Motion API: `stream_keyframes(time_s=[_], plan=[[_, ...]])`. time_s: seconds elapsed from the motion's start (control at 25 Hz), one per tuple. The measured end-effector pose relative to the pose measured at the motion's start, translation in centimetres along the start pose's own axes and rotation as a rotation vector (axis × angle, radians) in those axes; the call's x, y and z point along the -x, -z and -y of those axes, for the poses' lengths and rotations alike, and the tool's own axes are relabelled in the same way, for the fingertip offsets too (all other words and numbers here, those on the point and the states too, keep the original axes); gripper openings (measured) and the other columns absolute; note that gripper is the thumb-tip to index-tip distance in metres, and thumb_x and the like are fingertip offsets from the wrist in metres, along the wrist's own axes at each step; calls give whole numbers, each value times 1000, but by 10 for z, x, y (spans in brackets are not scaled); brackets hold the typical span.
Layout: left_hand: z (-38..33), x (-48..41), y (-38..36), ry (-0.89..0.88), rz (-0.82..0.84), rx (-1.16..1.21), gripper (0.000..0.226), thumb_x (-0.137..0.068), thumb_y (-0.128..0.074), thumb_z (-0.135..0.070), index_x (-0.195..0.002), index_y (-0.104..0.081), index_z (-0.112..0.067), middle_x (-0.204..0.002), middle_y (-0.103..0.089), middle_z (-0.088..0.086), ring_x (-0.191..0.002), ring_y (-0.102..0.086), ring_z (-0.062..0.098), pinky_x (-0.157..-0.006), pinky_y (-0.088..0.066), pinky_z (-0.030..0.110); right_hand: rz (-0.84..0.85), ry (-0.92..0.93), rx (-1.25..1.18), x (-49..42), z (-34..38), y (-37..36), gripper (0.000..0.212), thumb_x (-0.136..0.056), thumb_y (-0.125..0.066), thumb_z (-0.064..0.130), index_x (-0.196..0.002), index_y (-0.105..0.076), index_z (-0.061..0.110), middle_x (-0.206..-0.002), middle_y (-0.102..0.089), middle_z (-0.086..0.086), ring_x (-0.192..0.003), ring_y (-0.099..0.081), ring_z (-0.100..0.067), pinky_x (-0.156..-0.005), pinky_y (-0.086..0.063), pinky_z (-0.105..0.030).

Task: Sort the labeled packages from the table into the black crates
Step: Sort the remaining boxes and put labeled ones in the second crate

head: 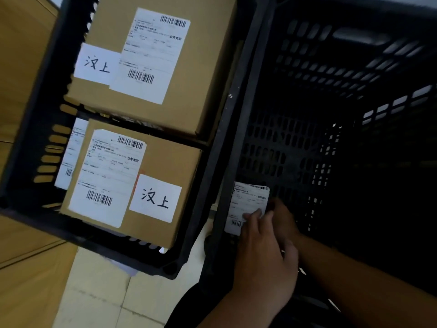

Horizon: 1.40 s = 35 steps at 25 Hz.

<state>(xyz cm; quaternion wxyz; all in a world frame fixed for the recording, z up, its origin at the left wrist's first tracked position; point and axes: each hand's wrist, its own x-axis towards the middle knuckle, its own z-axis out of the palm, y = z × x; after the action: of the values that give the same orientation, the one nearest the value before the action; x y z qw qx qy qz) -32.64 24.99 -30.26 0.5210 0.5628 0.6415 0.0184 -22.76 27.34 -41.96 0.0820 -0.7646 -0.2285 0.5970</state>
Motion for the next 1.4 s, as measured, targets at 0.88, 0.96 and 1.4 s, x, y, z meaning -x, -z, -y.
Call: stream_keyframes(time_s=[0.88,0.96,1.4], plan=[[-199,243,99,-763,-115,-549,65,-100,-39,-61,-157,-27,-33,-149,-41,-19,-136,-41,3,-111,-37,21,-859,612,609,498,-9,217,64,-83,-70,42,-141,-52,24,-141,-51,6,-128,-54,-15,-105,-47,-28],[-229,260,76,-865,-77,-570,68,-99,-41,-63,-158,-23,-34,-149,-40,-21,-135,-42,2,-110,-37,20,-952,550,560,528,-39,239,63,-84,-67,44,-142,-51,25,-143,-50,7,-129,-53,-14,-106,-47,-27],[-362,372,-140,-1188,120,-679,67,-98,-48,-54,-156,-22,-34,-150,-40,-17,-137,-42,7,-110,-37,27,-1216,356,313,608,-240,361,61,-91,-60,46,-146,-41,28,-148,-38,11,-135,-42,-11,-107,-40,-24]])
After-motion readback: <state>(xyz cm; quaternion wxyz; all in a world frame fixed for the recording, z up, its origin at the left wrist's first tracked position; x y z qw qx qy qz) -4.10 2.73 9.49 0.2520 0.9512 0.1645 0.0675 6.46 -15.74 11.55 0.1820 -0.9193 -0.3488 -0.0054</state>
